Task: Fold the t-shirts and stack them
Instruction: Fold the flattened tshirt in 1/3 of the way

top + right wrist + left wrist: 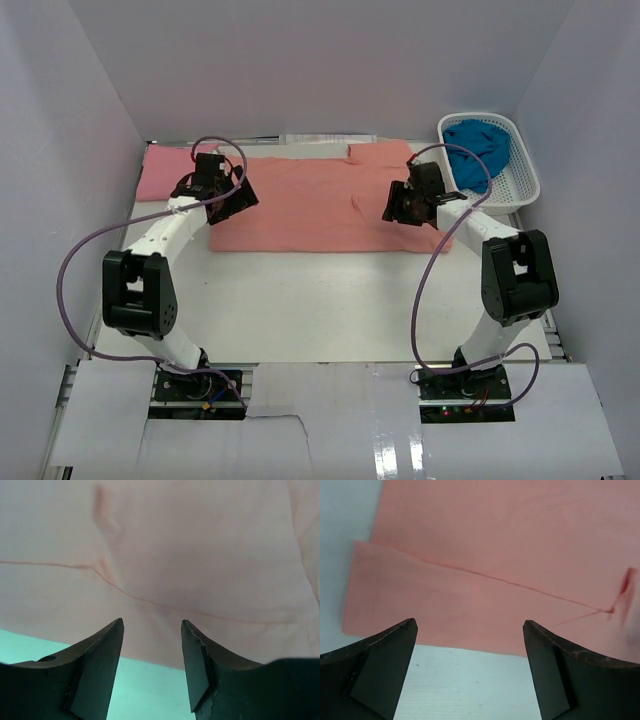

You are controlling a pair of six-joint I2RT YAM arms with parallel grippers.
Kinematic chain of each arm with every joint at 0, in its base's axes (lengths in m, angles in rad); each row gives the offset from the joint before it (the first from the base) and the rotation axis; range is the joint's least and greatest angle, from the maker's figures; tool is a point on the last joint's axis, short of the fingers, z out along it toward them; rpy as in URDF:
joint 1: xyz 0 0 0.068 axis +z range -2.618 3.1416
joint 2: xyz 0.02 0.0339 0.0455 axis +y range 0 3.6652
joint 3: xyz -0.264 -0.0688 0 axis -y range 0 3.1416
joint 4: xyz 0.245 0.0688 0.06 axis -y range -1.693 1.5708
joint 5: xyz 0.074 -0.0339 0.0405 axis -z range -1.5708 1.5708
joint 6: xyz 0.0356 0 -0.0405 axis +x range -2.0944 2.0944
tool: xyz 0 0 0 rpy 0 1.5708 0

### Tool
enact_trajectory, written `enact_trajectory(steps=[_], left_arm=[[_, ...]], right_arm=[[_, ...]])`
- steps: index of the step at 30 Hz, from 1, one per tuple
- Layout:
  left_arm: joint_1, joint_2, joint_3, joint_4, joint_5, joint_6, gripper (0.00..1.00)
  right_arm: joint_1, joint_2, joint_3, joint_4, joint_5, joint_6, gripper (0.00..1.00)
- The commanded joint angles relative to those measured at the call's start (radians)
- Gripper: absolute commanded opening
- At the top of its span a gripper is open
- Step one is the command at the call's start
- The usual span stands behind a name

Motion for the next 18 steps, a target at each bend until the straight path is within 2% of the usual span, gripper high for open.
enact_trajectory(steps=[1, 5, 11, 18], left_arm=[[0.009, 0.103, 0.08, -0.135, 0.032, 0.117, 0.98], [0.008, 0.143, 0.095, -0.149, -0.066, 0.139, 0.98], [0.002, 0.224, 0.124, -0.146, -0.073, 0.125, 0.96], [-0.063, 0.329, 0.147, -0.169, -0.174, 0.153, 0.96]], right_arm=[[0.011, 0.042, 0.029, -0.237, 0.226, -0.055, 0.56], [0.009, 0.039, 0.018, -0.248, 0.264, -0.059, 0.56], [0.011, 0.088, 0.067, -0.288, 0.3, -0.067, 0.55], [0.011, 0.128, 0.079, -0.302, 0.289, -0.073, 0.55]])
